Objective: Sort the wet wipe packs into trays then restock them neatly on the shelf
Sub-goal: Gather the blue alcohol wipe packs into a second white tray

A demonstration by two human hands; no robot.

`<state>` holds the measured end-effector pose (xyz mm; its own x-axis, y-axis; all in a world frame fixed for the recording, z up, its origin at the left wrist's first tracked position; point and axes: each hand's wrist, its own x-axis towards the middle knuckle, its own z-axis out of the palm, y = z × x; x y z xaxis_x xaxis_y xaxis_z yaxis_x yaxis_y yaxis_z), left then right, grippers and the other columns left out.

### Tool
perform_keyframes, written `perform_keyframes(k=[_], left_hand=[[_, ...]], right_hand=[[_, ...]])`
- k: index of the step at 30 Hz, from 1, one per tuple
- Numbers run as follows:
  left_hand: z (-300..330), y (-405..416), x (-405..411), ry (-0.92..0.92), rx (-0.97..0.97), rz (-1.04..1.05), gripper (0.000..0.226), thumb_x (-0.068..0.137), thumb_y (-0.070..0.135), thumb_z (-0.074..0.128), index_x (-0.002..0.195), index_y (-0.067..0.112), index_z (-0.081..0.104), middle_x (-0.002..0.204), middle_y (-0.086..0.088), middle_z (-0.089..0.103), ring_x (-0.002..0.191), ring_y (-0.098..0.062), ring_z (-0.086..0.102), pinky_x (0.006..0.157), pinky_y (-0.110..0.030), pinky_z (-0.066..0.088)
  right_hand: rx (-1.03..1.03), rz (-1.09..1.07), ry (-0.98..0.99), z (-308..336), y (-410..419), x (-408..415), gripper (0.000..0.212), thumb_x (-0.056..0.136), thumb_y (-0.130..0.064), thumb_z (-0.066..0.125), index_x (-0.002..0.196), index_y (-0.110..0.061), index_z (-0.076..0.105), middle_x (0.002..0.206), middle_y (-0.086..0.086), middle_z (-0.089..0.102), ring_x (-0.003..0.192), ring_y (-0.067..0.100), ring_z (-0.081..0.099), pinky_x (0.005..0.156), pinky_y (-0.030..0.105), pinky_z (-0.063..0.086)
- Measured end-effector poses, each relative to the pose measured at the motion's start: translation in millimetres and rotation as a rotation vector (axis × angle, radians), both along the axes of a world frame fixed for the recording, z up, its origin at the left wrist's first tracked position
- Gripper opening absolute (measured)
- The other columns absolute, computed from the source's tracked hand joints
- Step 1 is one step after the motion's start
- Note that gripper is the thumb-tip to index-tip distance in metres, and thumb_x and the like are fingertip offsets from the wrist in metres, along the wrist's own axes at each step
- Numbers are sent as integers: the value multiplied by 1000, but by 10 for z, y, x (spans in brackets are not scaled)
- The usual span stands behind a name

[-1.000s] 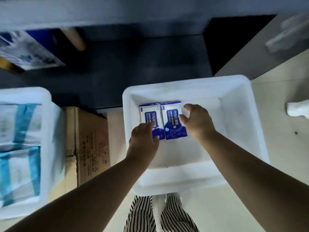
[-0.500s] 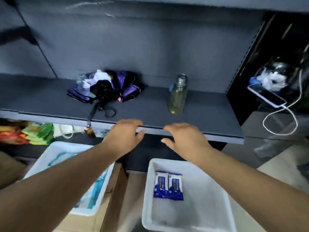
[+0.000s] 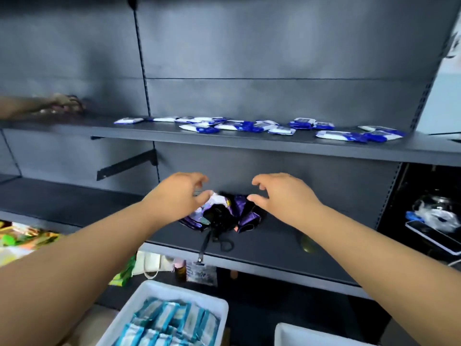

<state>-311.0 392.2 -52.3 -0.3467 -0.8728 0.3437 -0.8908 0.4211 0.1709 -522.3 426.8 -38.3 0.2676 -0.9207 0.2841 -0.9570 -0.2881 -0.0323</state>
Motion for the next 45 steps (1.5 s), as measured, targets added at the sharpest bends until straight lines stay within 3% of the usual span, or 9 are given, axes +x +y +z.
perform_keyframes(k=[6,11,19,29,34,37,39,41,45], left_hand=[[337,-104,750,45,-47,-2,37,94,37,48,124,16,53,117,3,60,107,-17,52,86,-22,34],[361,-323,948,82,-11,-17,36,94,38,48,122,17,54,118,4,60,89,-12,48,80,-21,35],[309,-919,932,154,40,8,36,94,40,47,122,19,53,117,6,60,90,-18,56,78,-23,38],[340,-2459,700,174,-83,51,39,95,34,47,127,13,53,128,-5,56,120,-21,47,94,-22,31],[184,-3122,610,149,-196,115,51,97,46,35,133,12,48,136,-10,50,130,-23,40,106,-30,30],[29,-3295,653,75,-273,57,74,97,57,15,108,8,69,104,-12,69,96,-28,66,84,-41,51],[-22,-3381,702,57,-275,74,75,97,56,13,103,9,71,98,-10,71,88,-27,68,79,-41,54],[-17,-3406,708,28,-308,57,74,96,56,14,104,10,71,99,-9,71,89,-26,68,80,-41,52],[-33,-3403,731,46,-370,27,76,95,58,12,107,10,70,100,-8,71,90,-26,67,81,-39,50]], right_hand=[[-33,-85,-79,216,-89,665,42,94,-44,46,130,-23,47,128,-1,54,121,20,45,96,33,39],[1,-192,-111,257,-185,779,41,93,-47,46,126,-23,51,124,0,57,117,19,48,93,32,41],[-8,-245,-145,374,-813,725,38,92,-49,46,118,-22,55,119,-2,61,110,19,54,89,32,45],[-288,-155,-132,672,-2406,525,30,94,-42,46,107,-21,62,109,-2,62,109,19,50,76,26,37],[-100,-180,-181,910,-3422,614,38,91,-49,47,97,-15,62,100,4,62,98,25,55,74,30,44],[157,-199,-263,982,-3876,692,43,88,-51,51,75,-10,47,76,2,48,85,26,47,59,28,34],[293,-213,-357,1030,-4098,708,46,87,-51,54,70,-11,40,74,1,42,85,25,43,65,28,36],[396,-235,-396,1047,-4245,734,44,86,-50,57,69,-13,40,74,2,42,82,23,44,71,30,40],[488,-292,-214,1011,-4325,864,39,85,-42,62,86,-4,52,88,8,50,68,17,46,58,25,37]])
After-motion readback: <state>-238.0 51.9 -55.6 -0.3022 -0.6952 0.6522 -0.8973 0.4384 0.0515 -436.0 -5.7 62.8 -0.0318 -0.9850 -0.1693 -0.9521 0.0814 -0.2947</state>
